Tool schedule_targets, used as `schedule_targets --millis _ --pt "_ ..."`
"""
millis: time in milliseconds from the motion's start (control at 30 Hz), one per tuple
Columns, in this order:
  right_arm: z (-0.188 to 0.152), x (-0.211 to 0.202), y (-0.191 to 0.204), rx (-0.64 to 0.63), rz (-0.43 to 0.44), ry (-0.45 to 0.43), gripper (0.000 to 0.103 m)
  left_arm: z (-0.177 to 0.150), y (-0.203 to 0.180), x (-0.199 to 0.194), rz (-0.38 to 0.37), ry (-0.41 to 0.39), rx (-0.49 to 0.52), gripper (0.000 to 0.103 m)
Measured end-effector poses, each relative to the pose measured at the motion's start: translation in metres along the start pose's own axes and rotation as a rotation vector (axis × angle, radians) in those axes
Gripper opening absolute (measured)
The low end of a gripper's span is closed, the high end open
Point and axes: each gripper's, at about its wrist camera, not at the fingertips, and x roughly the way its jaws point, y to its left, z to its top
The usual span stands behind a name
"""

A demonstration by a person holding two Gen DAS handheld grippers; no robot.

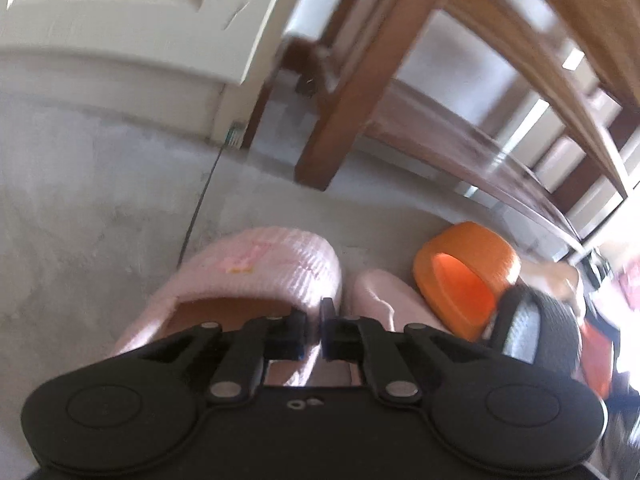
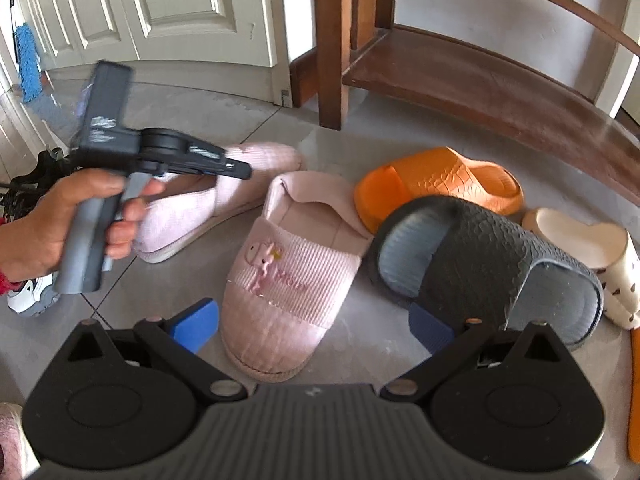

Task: Organize scattered shoes
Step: 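Carry the pink slipper with the left tool and set it down near the sneakers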

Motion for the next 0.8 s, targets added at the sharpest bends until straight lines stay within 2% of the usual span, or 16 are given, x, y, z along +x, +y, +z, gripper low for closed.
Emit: schedule_targets --millis 67,100,267,367,433,500,633,700,800 --pt "0.001 0.0 0.001 -0.001 0.004 -0.002 0.102 -0.011 -0.002 -0.022 -0.037 0.021 0.115 0.004" --pt "0.001 0.0 0.001 -0.002 0.006 -0.003 0.102 -0.015 -0.001 -0.027 -0.048 0.029 0.138 0.004" --pt "0.003 -0.001 0.003 -0.006 0.016 -0.007 0.102 -0.059 -0.02 -0.081 -0.138 0.089 0.376 0.004" --pt "-0.001 -0.011 0.008 -0.023 0.026 -0.013 0.102 -0.077 -0.029 -0.093 -0.132 0.113 0.408 0.004" --pt "0.001 -0.01 0.014 -0.04 0.031 -0.015 0.102 -0.08 -0.027 -0.093 -0.111 0.1 0.365 0.006" --pt "0.003 -0.011 0.02 -0.065 0.03 -0.025 0.102 -0.075 -0.019 -0.091 -0.078 0.059 0.256 0.018" --pt "0.005 -0.013 0.026 -0.105 0.027 -0.039 0.102 -0.054 -0.002 -0.074 -0.074 0.011 0.002 0.029" --pt "0.003 -0.012 0.026 -0.106 0.028 -0.035 0.102 -0.049 0.001 -0.066 -0.076 0.013 -0.069 0.04" --pt "0.001 -0.011 0.025 -0.108 0.029 -0.029 0.102 -0.049 0.009 -0.049 -0.081 0.041 -0.196 0.045"
